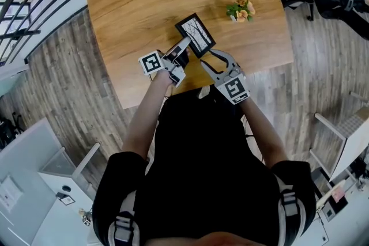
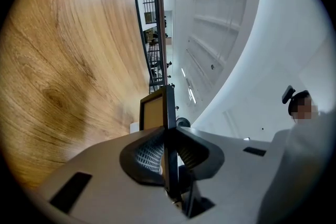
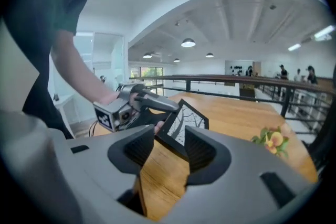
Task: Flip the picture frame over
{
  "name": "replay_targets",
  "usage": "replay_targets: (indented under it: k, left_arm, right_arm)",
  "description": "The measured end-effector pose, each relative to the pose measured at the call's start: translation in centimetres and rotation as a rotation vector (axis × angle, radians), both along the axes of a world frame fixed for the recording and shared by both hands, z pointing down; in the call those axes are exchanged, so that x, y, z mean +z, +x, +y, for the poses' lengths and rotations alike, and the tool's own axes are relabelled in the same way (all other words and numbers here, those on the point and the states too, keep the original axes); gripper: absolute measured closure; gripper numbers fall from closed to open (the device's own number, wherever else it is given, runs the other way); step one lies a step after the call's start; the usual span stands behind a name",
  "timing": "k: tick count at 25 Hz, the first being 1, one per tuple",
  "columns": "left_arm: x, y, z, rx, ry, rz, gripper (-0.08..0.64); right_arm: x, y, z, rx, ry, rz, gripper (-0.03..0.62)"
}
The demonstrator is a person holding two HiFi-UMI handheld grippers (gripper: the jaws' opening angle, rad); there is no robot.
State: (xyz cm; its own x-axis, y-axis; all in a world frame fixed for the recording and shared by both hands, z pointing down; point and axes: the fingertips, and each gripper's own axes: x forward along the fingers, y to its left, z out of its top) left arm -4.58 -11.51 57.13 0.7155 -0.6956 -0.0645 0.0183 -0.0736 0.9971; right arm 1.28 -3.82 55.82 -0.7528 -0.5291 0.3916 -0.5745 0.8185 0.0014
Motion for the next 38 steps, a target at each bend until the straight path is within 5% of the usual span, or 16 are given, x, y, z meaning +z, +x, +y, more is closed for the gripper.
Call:
replay_targets:
  k: [6, 19, 23, 28, 35, 38]
  left_arm:
    - [-1.0, -1.6, 1.1, 0.035, 0.056, 0.041, 0.482]
    - [-4.6, -2.9, 4.0, 0.165, 0.204, 0.197, 0.482]
    - [-4.0, -2.5, 4.6, 0.193, 0.195, 0.182, 0.482]
    - [-2.7, -2.1, 4.7, 0.208, 0.171, 0.109, 0.48]
    - [2.7, -1.5, 4.2, 0.181, 0.092, -0.213, 0.48]
    - [4.0, -1.8, 2.8, 0.115, 0.069, -0.293, 0.477]
  right_arm:
    - [1.1, 3.7, -4.1, 0.139, -0.328, -0.296, 0.356]
    - [2.6, 0.9, -2.6, -0.029, -0.857, -0.668, 0.37]
    - [2.7, 0.5, -1.8, -0.043, -0.884, -0.677, 0.453]
    - [3.5, 1.2, -1.9, 0.01, -0.852, -0.641, 0.469]
    - [5.9, 2.6, -2.4, 0.107, -0.742, -0.475, 0.486]
    - [7.3, 2.5, -3.0, 0.158, -0.74, -0.464, 0.488]
